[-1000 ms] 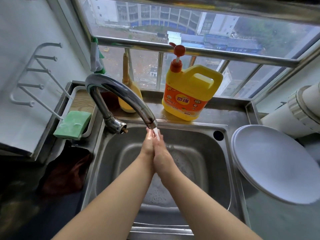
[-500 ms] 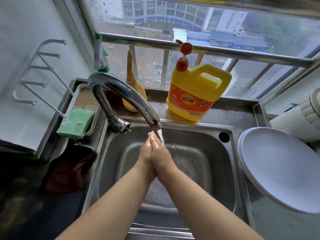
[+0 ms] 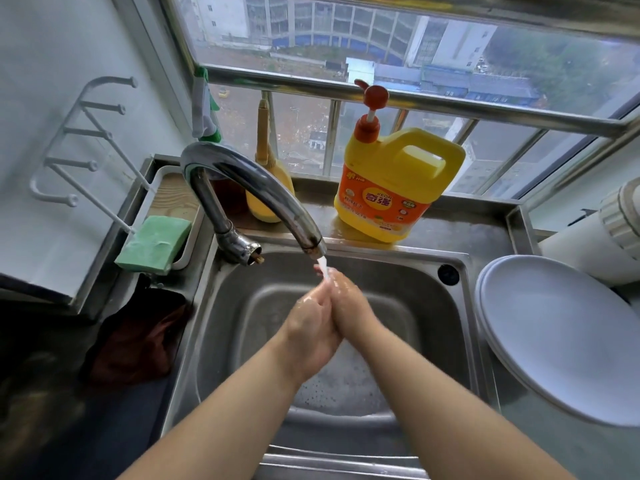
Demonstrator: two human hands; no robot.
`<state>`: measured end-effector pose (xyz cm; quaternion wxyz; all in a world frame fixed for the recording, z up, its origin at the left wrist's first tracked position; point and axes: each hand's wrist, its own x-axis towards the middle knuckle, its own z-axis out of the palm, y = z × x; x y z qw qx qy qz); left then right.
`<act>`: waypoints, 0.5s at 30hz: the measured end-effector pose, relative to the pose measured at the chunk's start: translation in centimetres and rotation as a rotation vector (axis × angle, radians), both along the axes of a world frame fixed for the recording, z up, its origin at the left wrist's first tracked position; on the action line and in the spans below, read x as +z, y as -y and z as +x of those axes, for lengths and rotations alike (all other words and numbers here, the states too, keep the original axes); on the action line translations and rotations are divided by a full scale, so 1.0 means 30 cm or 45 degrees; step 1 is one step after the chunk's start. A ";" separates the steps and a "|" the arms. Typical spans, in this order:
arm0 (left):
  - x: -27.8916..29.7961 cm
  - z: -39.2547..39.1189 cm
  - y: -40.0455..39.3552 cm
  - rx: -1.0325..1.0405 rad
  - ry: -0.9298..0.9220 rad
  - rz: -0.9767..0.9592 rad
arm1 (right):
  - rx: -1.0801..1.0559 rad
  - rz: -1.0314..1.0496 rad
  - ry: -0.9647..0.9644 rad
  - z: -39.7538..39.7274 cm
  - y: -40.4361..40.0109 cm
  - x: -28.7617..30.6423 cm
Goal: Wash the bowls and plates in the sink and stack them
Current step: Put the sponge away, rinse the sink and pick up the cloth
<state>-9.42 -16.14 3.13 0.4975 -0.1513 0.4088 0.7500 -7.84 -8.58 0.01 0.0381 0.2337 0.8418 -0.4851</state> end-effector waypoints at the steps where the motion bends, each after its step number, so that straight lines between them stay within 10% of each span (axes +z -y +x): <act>1: 0.003 0.010 0.005 -0.183 -0.079 -0.055 | 0.023 0.013 0.158 0.007 -0.035 0.005; 5: -0.066 -0.019 0.063 -0.579 -0.646 -0.659 | 0.234 0.348 0.506 0.069 -0.158 0.062; 8: -0.085 -0.054 0.097 -0.742 -1.177 -1.034 | 0.198 0.459 0.347 0.095 -0.228 0.179; 15: -0.001 -0.109 0.152 -0.686 -1.551 -1.133 | 0.037 1.039 -0.372 0.021 -0.382 0.489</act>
